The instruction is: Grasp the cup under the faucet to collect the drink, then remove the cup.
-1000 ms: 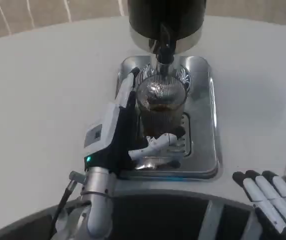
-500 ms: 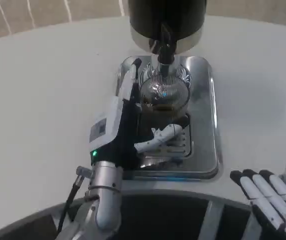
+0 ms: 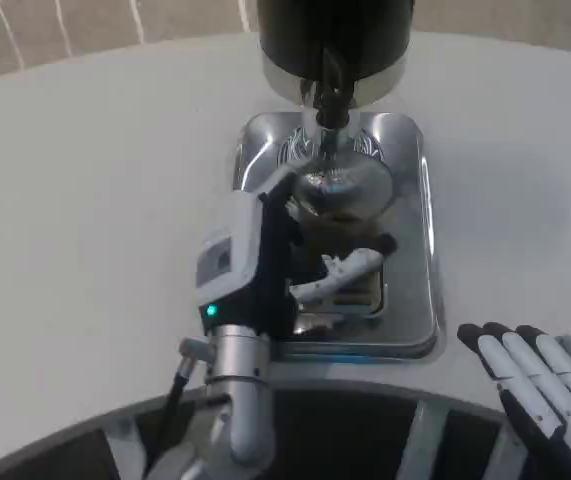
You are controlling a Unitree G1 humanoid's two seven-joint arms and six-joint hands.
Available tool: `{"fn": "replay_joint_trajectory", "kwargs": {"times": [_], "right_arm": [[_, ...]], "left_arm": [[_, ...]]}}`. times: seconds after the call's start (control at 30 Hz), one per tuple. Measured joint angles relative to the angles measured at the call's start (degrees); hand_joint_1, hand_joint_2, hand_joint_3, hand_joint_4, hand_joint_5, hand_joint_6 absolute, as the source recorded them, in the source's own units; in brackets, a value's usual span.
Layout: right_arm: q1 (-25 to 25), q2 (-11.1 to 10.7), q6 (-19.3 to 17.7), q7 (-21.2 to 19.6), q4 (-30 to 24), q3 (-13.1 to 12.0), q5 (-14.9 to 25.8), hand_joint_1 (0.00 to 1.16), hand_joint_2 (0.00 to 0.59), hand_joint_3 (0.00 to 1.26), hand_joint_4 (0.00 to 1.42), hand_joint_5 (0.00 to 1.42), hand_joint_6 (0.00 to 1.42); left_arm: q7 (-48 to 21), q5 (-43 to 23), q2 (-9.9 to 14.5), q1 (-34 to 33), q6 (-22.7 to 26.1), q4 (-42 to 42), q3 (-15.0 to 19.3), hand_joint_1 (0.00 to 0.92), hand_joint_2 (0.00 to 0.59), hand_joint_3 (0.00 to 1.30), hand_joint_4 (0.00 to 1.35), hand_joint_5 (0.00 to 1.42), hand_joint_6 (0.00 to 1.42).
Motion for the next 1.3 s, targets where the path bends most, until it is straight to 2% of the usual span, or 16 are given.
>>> {"fn": "replay_joint_trajectory", "kwargs": {"times": [0.07, 0.2, 0.5, 0.63, 0.87, 1.13, 1.3], "right_arm": [[-0.09, 0.02, 0.43, 0.52, -0.27, -0.06, 0.00, 0.75, 0.321, 0.00, 0.00, 0.00, 0.01], [-0.14, 0.13, 1.29, 1.48, -1.57, -0.57, 0.00, 0.75, 0.321, 0.00, 0.00, 0.00, 0.01], [1.25, 0.65, 1.37, 1.93, -1.97, -0.84, 0.00, 0.74, 0.326, 0.00, 0.00, 0.00, 0.03], [1.05, 0.67, 1.37, 2.25, -1.97, -0.62, 0.02, 0.74, 0.326, 0.00, 0.00, 0.00, 0.03], [-0.12, 0.67, 1.39, 2.86, -1.91, -0.09, 0.15, 0.73, 0.326, 0.00, 0.00, 0.00, 0.03], [-1.84, 0.24, 1.39, 3.06, -1.11, 0.35, 0.74, 0.72, 0.326, 0.00, 0.00, 0.00, 0.02], [-2.77, -0.59, 1.40, 3.06, 0.12, -0.27, 1.21, 0.71, 0.331, 0.00, 0.00, 0.00, 0.01]], "left_arm": [[1.10, -0.61, -1.51, -0.38, -0.92, 1.34, 0.24, 0.604, 0.089, 0.83, 1.06, 1.36, 1.42], [3.19, -2.44, -5.03, -1.00, -2.38, 4.01, 0.91, 0.628, 0.087, 0.91, 1.16, 1.38, 1.42], [4.83, -2.46, -5.48, -0.65, -3.06, 4.53, 0.85, 0.667, 0.081, 1.00, 1.25, 1.39, 1.42], [5.17, -2.05, -4.97, 0.66, -3.05, 2.98, 0.62, 0.678, 0.083, 1.02, 1.26, 1.39, 1.42], [5.12, -1.68, -2.28, 4.03, -2.87, -1.86, 0.69, 0.686, 0.079, 1.05, 1.26, 1.39, 1.42], [3.04, -0.64, 0.14, 9.44, -2.49, -10.12, 0.91, 0.711, 0.073, 1.07, 1.26, 1.38, 1.42], [0.91, -0.29, 1.45, 12.98, -2.00, -16.12, 1.25, 0.716, 0.070, 1.08, 1.25, 1.38, 1.42]]}}
